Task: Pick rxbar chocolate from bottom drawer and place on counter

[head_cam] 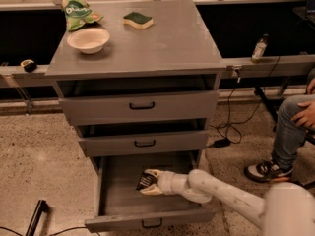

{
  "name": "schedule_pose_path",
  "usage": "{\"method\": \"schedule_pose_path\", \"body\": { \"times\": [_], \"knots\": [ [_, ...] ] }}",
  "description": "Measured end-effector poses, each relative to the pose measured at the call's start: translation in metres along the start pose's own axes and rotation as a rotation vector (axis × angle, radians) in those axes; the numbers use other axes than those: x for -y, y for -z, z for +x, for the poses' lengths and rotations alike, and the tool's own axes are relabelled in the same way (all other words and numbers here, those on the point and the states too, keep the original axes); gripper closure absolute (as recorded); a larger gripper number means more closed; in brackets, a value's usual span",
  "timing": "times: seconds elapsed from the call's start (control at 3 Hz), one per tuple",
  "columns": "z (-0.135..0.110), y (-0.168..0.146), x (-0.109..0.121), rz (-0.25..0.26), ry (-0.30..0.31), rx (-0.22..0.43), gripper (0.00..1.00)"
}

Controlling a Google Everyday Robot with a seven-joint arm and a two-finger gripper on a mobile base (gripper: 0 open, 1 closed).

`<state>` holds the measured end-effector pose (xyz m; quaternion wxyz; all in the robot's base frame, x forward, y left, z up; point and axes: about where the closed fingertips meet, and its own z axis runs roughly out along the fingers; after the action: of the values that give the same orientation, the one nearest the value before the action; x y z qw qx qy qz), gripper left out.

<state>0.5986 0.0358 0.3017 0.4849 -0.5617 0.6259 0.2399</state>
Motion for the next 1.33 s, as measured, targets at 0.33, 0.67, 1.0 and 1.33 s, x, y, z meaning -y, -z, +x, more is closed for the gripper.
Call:
{"method": "schedule_pose_path", "body": {
  "times": [0.33, 0.67, 1.0, 1.33],
  "knots": [
    [-0.05, 0.081, 0.015, 0.023, 0.064, 0.047, 1.0],
    [-0.1, 0.14, 0.017, 0.002, 0.076, 0.025, 1.0],
    [-0.177, 0.181, 0.023, -0.025, 0.129, -0.042, 1.0],
    [-0.219, 0.196, 0.028, 0.024, 0.213, -0.177, 1.0]
  ]
}}
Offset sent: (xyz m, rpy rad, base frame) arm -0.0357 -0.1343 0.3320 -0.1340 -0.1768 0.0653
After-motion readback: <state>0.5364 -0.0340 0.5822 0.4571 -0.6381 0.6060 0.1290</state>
